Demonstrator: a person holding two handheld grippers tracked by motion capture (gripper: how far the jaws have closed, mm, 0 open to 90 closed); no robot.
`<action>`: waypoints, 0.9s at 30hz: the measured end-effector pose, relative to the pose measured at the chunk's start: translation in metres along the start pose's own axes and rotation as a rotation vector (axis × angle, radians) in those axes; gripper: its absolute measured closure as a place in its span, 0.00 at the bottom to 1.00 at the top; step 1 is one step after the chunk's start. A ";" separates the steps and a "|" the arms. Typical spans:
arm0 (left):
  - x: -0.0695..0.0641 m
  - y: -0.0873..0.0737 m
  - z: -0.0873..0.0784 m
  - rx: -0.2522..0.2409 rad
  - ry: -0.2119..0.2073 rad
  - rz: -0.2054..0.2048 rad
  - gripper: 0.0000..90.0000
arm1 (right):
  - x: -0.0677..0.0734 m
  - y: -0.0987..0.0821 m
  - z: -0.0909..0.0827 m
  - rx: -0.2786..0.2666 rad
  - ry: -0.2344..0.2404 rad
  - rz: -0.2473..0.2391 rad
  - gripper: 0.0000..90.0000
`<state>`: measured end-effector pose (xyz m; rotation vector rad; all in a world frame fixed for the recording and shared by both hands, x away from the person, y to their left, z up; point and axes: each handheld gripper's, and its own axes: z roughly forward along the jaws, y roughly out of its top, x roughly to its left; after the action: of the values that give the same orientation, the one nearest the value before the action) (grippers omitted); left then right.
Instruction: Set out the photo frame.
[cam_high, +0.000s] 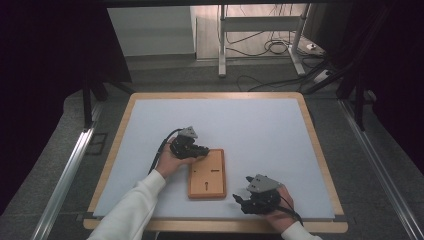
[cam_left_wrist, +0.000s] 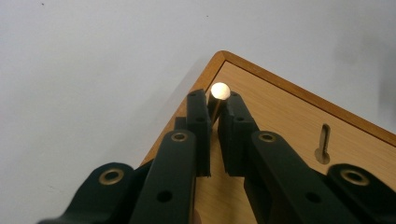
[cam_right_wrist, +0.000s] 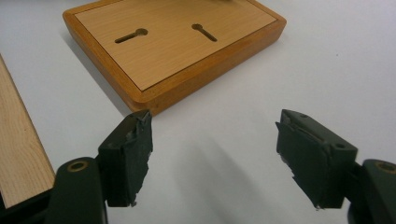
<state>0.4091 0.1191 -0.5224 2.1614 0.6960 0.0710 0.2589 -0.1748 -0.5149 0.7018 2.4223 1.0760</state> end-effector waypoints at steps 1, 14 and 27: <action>0.001 0.000 0.000 0.006 -0.005 0.000 0.93 | 0.001 0.000 0.000 0.000 -0.005 -0.005 0.28; 0.006 0.002 -0.001 0.019 -0.041 -0.023 0.93 | 0.022 0.008 0.014 0.028 -0.041 -0.099 0.18; 0.011 0.007 0.000 0.036 -0.061 -0.076 0.94 | 0.037 0.015 0.024 0.037 -0.041 -0.163 0.16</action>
<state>0.4212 0.1215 -0.5193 2.1595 0.7489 -0.0480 0.2464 -0.1305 -0.5236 0.5218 2.4225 0.9448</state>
